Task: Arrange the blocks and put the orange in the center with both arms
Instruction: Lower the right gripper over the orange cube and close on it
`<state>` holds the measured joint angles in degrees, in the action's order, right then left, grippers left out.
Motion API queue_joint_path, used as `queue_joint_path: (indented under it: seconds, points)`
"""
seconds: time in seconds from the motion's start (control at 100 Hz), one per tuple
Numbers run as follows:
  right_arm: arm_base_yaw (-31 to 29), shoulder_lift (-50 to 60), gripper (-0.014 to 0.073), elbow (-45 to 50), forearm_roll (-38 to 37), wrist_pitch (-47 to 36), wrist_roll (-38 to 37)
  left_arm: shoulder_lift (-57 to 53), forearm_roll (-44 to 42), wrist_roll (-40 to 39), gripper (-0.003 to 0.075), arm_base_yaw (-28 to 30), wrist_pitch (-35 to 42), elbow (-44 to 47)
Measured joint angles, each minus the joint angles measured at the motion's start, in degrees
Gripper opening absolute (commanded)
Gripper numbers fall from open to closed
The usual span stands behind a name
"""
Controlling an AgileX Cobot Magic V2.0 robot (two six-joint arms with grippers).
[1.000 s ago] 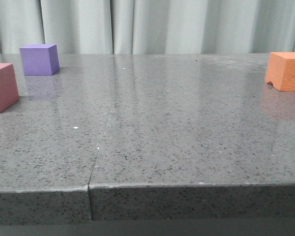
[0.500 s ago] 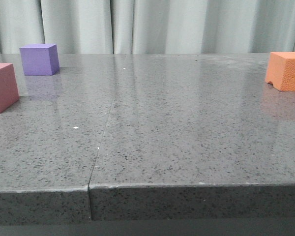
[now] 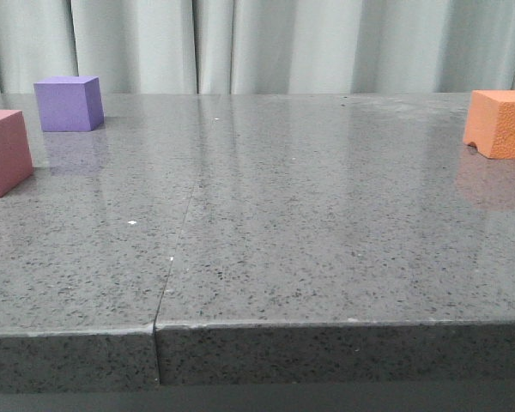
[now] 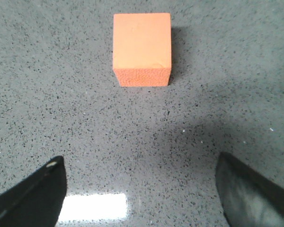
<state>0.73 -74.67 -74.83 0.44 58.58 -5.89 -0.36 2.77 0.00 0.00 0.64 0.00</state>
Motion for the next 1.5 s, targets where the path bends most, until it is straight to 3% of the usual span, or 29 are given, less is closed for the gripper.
queue_joint_path:
  seconds: [0.34, 0.61, 1.5]
  points:
    - [0.00, -18.09, 0.0632, -17.17, 3.07, 9.26, 0.00, 0.00, 0.00, 0.00, -0.0020, 0.00, 0.00, 0.00]
    - [0.00, -26.99, 0.0632, -24.83, 3.07, 10.79, -0.19, 0.00, 0.00, 0.00, -0.0020, 0.00, 0.00, 0.00]
    - [0.00, -37.87, 0.0619, -25.68, 0.03, 6.39, -2.65, 0.00, 0.00, 0.00, -0.0020, 0.00, 0.00, 0.00]
